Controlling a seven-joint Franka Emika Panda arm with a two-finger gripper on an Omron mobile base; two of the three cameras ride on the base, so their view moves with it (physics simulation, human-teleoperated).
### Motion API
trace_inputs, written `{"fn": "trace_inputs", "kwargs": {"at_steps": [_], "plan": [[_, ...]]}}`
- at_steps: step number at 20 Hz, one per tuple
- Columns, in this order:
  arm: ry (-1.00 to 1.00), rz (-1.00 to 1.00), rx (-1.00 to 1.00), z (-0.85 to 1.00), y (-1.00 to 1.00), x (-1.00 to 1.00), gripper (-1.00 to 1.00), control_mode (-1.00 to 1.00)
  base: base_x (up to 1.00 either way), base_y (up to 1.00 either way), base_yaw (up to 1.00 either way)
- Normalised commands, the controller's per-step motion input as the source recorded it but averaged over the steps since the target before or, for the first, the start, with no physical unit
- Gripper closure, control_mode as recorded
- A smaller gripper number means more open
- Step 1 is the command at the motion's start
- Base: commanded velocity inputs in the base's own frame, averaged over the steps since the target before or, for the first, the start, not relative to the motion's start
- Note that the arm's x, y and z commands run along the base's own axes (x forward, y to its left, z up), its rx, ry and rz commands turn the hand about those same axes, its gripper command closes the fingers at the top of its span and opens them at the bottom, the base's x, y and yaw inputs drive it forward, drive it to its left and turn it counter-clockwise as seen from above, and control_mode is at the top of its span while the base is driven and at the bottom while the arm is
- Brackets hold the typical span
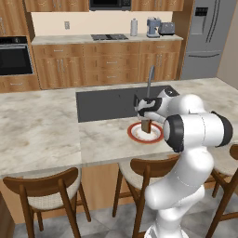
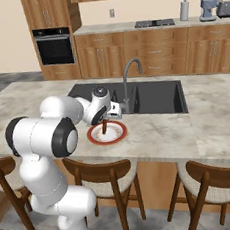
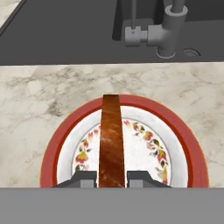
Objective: Start the toaster. Once the lever pops up, take the bread to the plate on the dining counter.
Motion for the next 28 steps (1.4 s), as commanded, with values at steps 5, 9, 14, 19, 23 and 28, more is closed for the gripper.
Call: {"fn": "trace_inputs", "kwargs": {"at_steps": [5,9,14,19,23,28], "plan": [[0.0,0.0,0.0,0.0,0.0,0.0,-1.0,-1.0,0.0,0.0,0.0],[0.0,0.0,0.0,0.0,0.0,0.0,-1.0,-1.0,0.0,0.0,0.0],[0.0,0.0,0.0,0.0,0.0,0.0,-1.0,-1.0,0.0,0.0,0.0],[0.0,0.0,0.0,0.11,0.0,0.0,-1.0,-1.0,0.0,0.0,0.0],[0.0,0.0,0.0,0.15,0.0,0.0,-1.0,-1.0,0.0,0.0,0.0],[0.0,0.0,0.0,0.16,0.0,0.0,-1.0,-1.0,0.0,0.0,0.0]]}}
